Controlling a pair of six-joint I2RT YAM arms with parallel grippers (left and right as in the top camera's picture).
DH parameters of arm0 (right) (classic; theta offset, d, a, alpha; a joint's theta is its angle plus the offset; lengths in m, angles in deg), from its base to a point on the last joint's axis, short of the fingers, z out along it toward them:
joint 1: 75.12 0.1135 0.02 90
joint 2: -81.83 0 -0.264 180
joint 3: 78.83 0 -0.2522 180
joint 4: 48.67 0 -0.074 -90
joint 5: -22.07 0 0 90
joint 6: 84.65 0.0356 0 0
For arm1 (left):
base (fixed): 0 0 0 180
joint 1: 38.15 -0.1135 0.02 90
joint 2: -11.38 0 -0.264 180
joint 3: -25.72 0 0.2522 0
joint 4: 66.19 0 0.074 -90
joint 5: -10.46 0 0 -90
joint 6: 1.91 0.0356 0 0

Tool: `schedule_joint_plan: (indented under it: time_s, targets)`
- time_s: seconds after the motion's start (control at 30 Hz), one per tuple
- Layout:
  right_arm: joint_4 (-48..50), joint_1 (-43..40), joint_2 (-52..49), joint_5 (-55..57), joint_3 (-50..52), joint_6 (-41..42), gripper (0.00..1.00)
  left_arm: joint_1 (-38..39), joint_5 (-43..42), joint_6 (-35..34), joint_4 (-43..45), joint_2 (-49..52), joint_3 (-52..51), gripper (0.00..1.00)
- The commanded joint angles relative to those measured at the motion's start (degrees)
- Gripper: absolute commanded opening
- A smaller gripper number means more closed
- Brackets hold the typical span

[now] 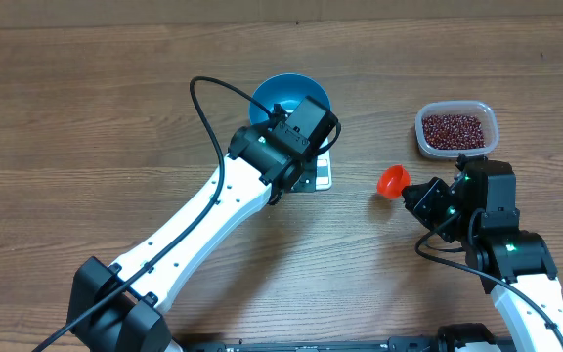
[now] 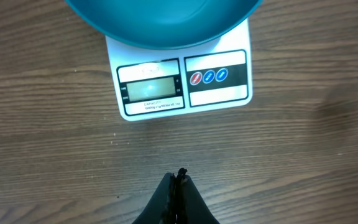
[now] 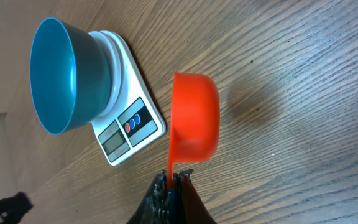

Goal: Scoop item into bowl and weigh 150g on scale
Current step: 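Move the left gripper down over the scale's button panel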

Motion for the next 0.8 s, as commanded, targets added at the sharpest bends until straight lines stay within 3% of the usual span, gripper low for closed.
schedule_joint_plan:
  time_s: [0.0,0.37,0.77]
  targets:
    - [0.5,0.2,0.7,0.9,-1.7,-0.7,0.04,0.4,1.0,1.3,2.3,-1.4,-2.7,0.04]
    - [0.6,0.2,0.7,0.9,-1.7,-0.7,0.04,0.5,0.9,7.8,12.5,-1.3,-9.7,0.04]
    - [0.8,0.2,0.7,0.9,-1.7,-0.7,0.04,0.5,0.0,15.8,17.2,-1.0,-11.8,0.04]
